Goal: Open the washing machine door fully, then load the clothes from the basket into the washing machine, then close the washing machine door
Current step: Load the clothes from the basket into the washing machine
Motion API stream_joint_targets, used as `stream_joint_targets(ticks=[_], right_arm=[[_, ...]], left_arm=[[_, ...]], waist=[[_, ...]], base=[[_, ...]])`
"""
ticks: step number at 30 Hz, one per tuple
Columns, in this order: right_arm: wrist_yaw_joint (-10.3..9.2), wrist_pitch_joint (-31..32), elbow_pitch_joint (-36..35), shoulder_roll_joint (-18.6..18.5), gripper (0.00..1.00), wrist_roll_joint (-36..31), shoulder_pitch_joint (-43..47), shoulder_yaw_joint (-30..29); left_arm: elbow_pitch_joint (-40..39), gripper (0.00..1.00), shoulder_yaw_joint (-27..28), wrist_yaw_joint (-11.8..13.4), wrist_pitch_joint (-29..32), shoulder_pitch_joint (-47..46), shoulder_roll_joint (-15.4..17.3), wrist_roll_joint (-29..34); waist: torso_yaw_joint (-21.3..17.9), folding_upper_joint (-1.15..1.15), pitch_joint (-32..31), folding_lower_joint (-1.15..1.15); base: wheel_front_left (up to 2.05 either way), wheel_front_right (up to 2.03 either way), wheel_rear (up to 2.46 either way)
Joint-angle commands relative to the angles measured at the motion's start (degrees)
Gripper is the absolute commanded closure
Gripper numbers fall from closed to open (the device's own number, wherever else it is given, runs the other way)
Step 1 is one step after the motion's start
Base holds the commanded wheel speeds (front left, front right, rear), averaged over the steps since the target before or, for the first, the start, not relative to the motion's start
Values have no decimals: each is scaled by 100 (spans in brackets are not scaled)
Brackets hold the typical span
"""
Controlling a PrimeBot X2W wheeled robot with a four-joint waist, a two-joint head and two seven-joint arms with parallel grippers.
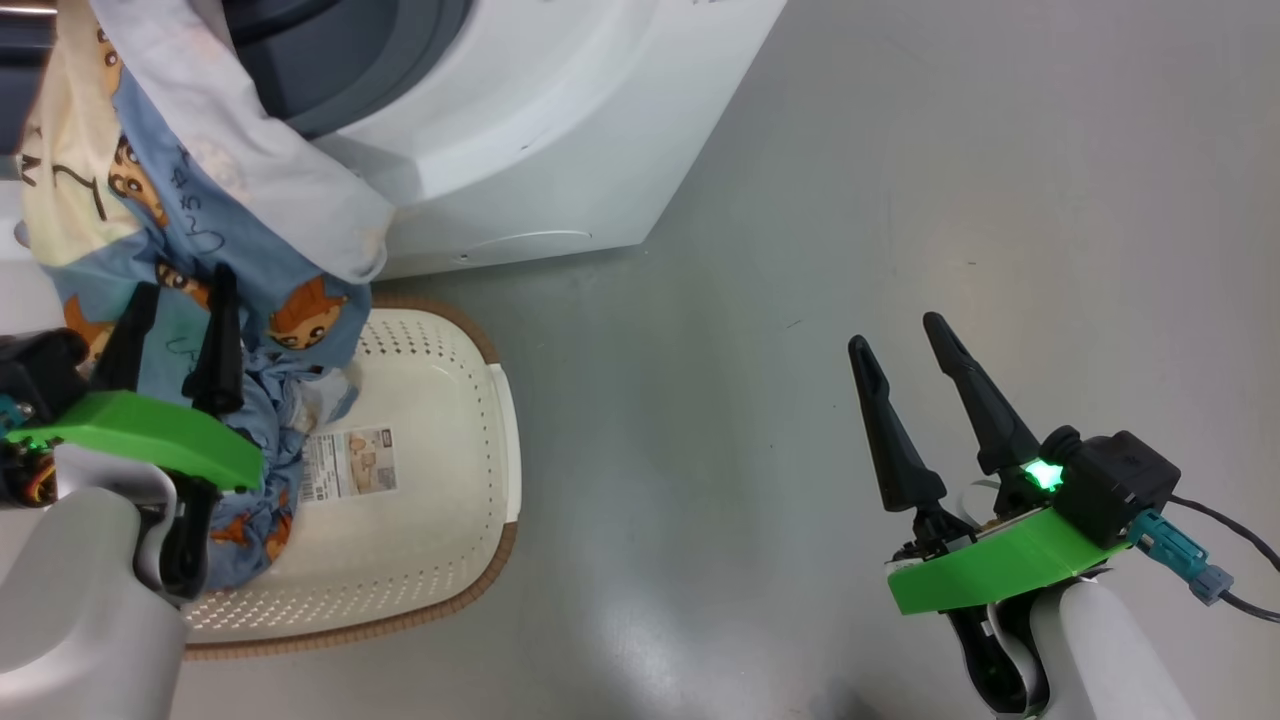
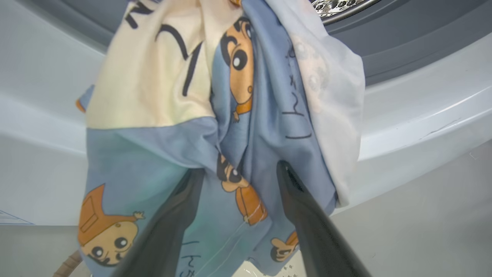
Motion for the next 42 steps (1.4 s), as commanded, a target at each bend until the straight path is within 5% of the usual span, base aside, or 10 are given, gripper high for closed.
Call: stream_joint_targets(ticks=[1, 23, 26, 28, 42], right_arm=[[9, -27, -151, 35, 0, -67, 10, 148], [9, -27, -160, 40, 0, -56, 4, 358], [9, -27, -156, 40, 0, -54, 9, 363], [9, -27, -155, 40, 0, -56, 11, 360], [9, -27, -174, 40, 0, -66, 46, 252]], left_arm=[[-178, 0, 54, -19, -29, -82, 292, -116], [558, 0, -1307, -19, -29, -913, 751, -980], [651, 93, -1406, -19, -29, -990, 772, -1059], [684, 100, -1457, -19, -29, -1025, 788, -1119], [-60, 100, -998, -19, -29, -776, 865, -1195]], waist=[[-3, 0, 12, 0], [-186, 0, -4, 0], [-200, 0, -22, 0], [-197, 0, -36, 0], [-14, 0, -126, 0]], base=[[0, 0, 0], [0, 0, 0], [0, 0, 0], [0, 0, 0], [0, 0, 0]])
